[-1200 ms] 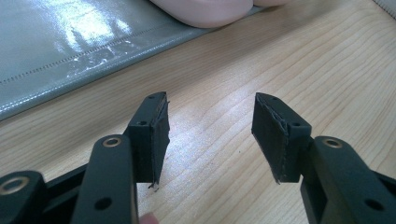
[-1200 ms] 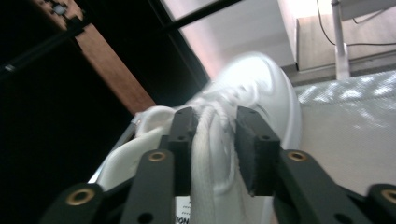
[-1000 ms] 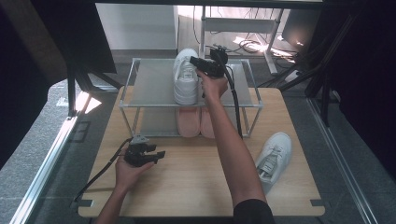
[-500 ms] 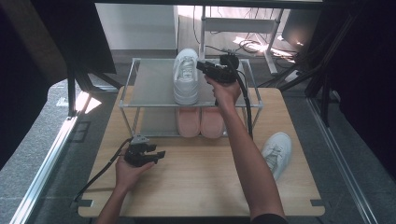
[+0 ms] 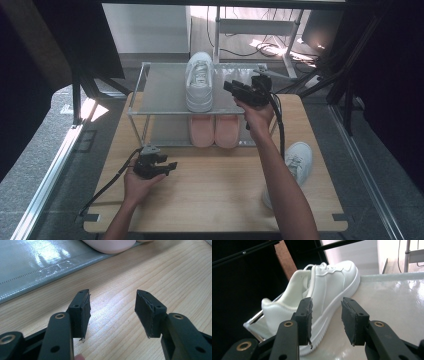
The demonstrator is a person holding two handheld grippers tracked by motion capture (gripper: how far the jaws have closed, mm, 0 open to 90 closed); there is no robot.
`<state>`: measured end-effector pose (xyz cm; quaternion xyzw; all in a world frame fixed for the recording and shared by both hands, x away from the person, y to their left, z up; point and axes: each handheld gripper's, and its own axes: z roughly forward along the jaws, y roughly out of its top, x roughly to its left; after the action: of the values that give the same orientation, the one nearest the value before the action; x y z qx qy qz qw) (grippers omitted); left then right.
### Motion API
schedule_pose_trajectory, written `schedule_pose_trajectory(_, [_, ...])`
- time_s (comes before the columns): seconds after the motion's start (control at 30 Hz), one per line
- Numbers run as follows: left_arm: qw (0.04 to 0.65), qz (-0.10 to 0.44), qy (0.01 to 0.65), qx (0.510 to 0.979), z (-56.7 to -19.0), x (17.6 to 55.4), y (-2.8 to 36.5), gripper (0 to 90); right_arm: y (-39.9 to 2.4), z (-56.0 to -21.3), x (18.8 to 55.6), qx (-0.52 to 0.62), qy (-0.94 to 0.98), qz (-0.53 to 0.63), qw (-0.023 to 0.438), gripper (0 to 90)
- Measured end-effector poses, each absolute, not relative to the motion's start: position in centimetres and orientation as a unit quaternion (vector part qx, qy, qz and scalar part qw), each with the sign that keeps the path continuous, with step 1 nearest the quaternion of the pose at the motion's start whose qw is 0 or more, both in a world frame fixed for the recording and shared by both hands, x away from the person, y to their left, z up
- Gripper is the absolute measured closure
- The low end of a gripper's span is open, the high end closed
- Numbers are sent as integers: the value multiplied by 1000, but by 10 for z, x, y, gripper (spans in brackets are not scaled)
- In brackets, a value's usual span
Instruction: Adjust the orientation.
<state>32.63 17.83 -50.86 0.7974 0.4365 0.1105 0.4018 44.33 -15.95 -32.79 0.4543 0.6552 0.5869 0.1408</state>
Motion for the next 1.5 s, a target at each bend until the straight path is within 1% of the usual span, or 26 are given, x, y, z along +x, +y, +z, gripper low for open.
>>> schedule_pose_trajectory(0.37, [400, 111, 436, 799, -509, 326, 178, 469, -171, -337, 416, 430, 674, 581, 152, 614])
schedule_pose_trajectory(0.57, [400, 111, 436, 798, -509, 326, 177, 468, -174, -344, 404, 420, 682, 581, 149, 616])
schedule_pose_trajectory(0.77, [399, 111, 437, 798, -507, 325, 178, 468, -178, -355, 393, 408, 684, 587, 141, 616])
schedule_pose_trajectory(1.0, [399, 112, 438, 797, -508, 325, 178, 466, -183, -370, 379, 404, 691, 581, 149, 622])
schedule_pose_trajectory(1.5, [398, 115, 437, 798, -506, 325, 178, 466, -184, -389, 357, 383, 716, 564, 150, 657])
